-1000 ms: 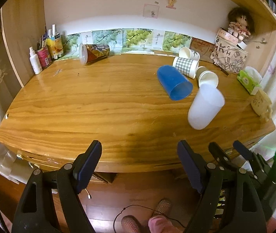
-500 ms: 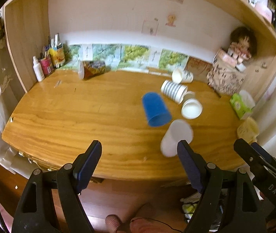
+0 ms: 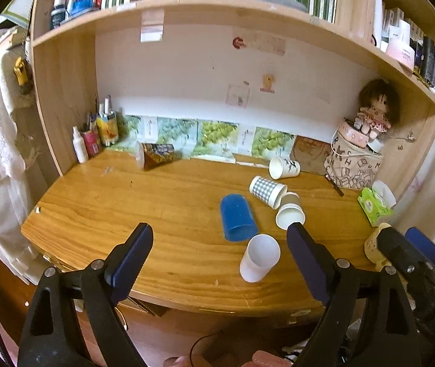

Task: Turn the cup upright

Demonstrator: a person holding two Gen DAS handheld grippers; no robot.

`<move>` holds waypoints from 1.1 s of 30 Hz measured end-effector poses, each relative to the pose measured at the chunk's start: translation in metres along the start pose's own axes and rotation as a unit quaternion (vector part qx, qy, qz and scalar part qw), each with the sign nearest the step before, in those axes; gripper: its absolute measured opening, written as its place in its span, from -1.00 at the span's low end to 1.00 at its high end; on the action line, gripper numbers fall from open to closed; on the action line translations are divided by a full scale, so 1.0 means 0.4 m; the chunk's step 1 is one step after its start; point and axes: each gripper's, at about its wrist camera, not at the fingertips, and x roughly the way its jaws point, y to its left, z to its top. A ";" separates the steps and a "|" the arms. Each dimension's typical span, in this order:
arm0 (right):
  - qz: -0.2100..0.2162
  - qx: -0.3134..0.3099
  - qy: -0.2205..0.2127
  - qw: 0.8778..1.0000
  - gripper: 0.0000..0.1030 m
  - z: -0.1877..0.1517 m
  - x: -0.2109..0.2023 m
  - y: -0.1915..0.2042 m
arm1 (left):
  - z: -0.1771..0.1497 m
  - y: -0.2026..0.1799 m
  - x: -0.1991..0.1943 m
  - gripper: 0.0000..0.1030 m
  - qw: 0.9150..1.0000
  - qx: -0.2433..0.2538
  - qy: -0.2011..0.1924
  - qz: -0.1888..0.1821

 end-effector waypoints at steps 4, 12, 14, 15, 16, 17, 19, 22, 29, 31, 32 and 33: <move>-0.006 -0.007 -0.031 0.999 0.71 0.005 -0.039 0.000 | -0.005 -0.011 -0.033 0.98 1.000 0.001 -0.029 0.005; -0.010 -0.008 -0.057 0.998 1.00 -0.009 -0.075 -0.019 | -0.026 -0.041 -0.088 0.98 0.996 0.012 -0.077 0.042; -0.014 -0.014 -0.070 0.997 1.00 -0.013 -0.087 -0.020 | -0.025 -0.041 -0.103 0.98 0.994 0.008 -0.096 0.049; -0.015 -0.016 -0.075 0.997 1.00 -0.016 -0.092 -0.021 | -0.023 -0.042 -0.108 0.98 0.993 0.005 -0.103 0.049; -0.015 -0.018 -0.078 0.997 1.00 -0.018 -0.095 -0.020 | -0.021 -0.041 -0.112 0.98 0.993 0.001 -0.110 0.047; -0.016 -0.020 -0.080 0.996 1.00 -0.019 -0.098 -0.022 | -0.019 -0.042 -0.116 0.98 0.992 -0.001 -0.115 0.047; -0.020 -0.021 -0.084 0.996 1.00 -0.019 -0.102 -0.027 | -0.018 -0.048 -0.117 0.98 0.991 0.001 -0.123 0.049; -0.027 -0.019 -0.095 0.995 1.00 -0.016 -0.109 -0.036 | -0.017 -0.058 -0.111 0.98 0.991 0.009 -0.125 0.044; -0.037 -0.019 -0.115 0.993 1.00 -0.011 -0.114 -0.043 | -0.005 -0.074 -0.093 0.98 0.991 0.022 -0.126 0.037; -0.041 -0.017 -0.118 0.992 1.00 -0.007 -0.112 -0.045 | -0.003 -0.074 -0.091 0.98 0.991 0.024 -0.128 0.037; -0.041 -0.016 -0.120 0.992 1.00 -0.006 -0.110 -0.044 | -0.002 -0.073 -0.089 0.98 0.991 0.024 -0.128 0.038; -0.040 -0.016 -0.121 0.992 1.00 -0.004 -0.109 -0.043 | -0.002 -0.073 -0.087 0.98 0.991 0.025 -0.127 0.039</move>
